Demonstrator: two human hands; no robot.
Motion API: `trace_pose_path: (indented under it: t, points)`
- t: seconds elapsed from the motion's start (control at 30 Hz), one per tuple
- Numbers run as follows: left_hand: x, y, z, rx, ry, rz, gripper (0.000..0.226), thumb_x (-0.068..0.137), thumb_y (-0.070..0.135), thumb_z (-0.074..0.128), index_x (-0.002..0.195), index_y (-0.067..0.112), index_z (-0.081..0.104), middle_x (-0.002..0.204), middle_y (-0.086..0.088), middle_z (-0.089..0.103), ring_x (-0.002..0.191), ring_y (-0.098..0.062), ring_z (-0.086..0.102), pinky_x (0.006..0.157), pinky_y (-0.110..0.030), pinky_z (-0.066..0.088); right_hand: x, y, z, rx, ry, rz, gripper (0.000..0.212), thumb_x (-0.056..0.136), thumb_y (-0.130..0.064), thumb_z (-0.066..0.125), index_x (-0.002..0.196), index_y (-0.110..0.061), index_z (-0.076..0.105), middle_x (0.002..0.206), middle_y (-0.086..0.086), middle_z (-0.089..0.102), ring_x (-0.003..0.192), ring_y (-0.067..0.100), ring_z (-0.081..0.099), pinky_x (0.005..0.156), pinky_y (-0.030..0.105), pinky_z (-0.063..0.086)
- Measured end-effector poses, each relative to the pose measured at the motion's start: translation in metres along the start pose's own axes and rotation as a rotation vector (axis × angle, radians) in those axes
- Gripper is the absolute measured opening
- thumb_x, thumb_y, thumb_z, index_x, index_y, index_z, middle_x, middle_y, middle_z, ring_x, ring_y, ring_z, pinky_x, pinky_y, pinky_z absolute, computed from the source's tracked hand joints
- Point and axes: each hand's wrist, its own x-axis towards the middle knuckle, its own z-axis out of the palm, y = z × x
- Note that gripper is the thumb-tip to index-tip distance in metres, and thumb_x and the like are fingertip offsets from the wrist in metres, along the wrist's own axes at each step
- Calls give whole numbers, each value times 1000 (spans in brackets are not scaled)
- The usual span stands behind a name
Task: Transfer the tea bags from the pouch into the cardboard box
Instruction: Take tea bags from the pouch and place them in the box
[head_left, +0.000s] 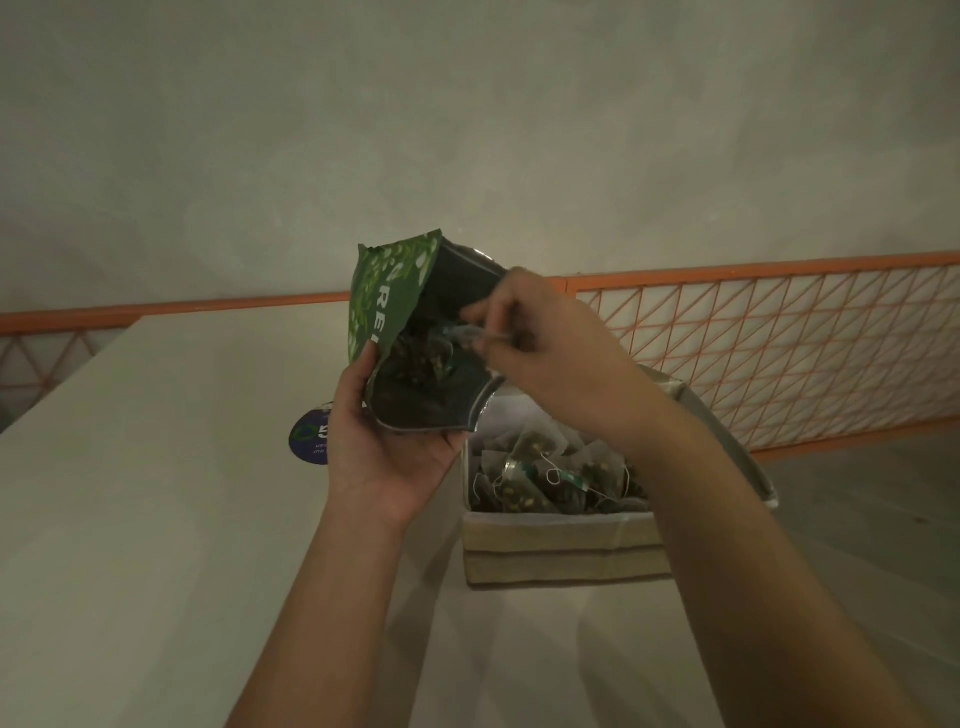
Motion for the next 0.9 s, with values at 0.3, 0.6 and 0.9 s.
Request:
trace_pose_path:
  t: [0.3, 0.6, 0.9]
  points:
    - [2, 0, -4, -52, -40, -3, 50, 96, 52, 49, 126, 19, 72, 138, -12, 63, 124, -29, 62, 82, -35, 58, -60, 44, -38, 52, 202, 222, 18, 85, -22, 71, 99, -20, 60, 90, -6, 65, 73, 0, 59, 65, 18, 48]
    - [-1, -2, 1, -21, 2, 8, 48, 95, 52, 49, 117, 20, 76, 136, -13, 64, 127, -28, 59, 83, -32, 58, -68, 73, -44, -74, 204, 409, 13, 88, -28, 68, 99, -32, 63, 110, -10, 62, 90, 7, 60, 64, 14, 47]
    - [-1, -2, 3, -23, 15, 11, 47, 96, 52, 49, 114, 19, 78, 135, -13, 65, 119, -29, 64, 82, -33, 58, -63, 72, -27, -263, -332, 463, 33, 94, -33, 58, 127, -29, 59, 119, -5, 61, 103, 14, 60, 92, 28, 49]
